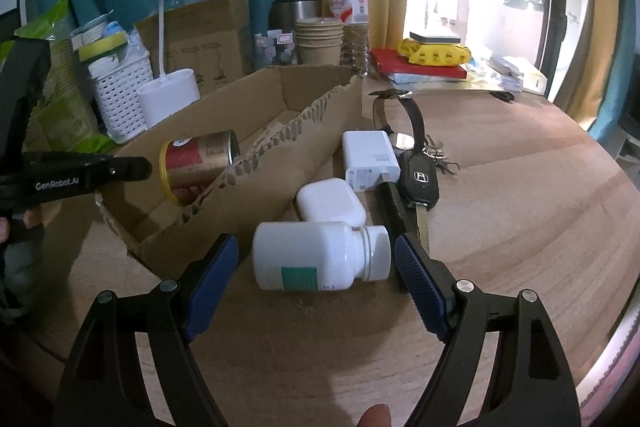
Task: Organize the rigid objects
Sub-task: 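Move the right gripper to the white pill bottle and grasp it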
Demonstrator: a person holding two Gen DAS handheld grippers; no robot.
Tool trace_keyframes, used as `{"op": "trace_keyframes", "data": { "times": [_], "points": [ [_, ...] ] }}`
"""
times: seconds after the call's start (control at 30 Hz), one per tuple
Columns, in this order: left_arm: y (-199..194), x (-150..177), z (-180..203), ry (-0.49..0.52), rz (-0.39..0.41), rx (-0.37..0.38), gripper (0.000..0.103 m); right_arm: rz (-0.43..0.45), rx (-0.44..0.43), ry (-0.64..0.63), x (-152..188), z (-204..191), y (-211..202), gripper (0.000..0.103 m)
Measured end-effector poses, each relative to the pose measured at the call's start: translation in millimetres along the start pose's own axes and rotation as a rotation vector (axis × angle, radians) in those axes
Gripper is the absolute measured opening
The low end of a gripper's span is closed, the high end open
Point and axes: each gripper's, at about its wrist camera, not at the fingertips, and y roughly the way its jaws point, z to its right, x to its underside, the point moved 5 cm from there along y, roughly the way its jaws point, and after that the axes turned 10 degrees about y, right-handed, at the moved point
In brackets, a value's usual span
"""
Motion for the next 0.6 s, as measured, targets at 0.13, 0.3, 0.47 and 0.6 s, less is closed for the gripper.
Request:
{"op": "trace_keyframes", "data": {
  "times": [0.13, 0.3, 0.47, 0.6],
  "points": [
    [0, 0, 0, -0.001, 0.000, 0.000, 0.004, -0.011, -0.005, 0.002, -1, 1, 5, 0.083],
    [0, 0, 0, -0.002, 0.000, 0.000, 0.004, -0.021, 0.006, -0.007, 0, 0, 11, 0.083],
    [0, 0, -1, -0.001, 0.000, 0.000, 0.004, -0.060, 0.029, -0.014, 3, 2, 17, 0.083],
    [-1, 0, -2, 0.000, 0.000, 0.000, 0.004, -0.075, 0.016, 0.004, 4, 4, 19, 0.083]
  ]
}}
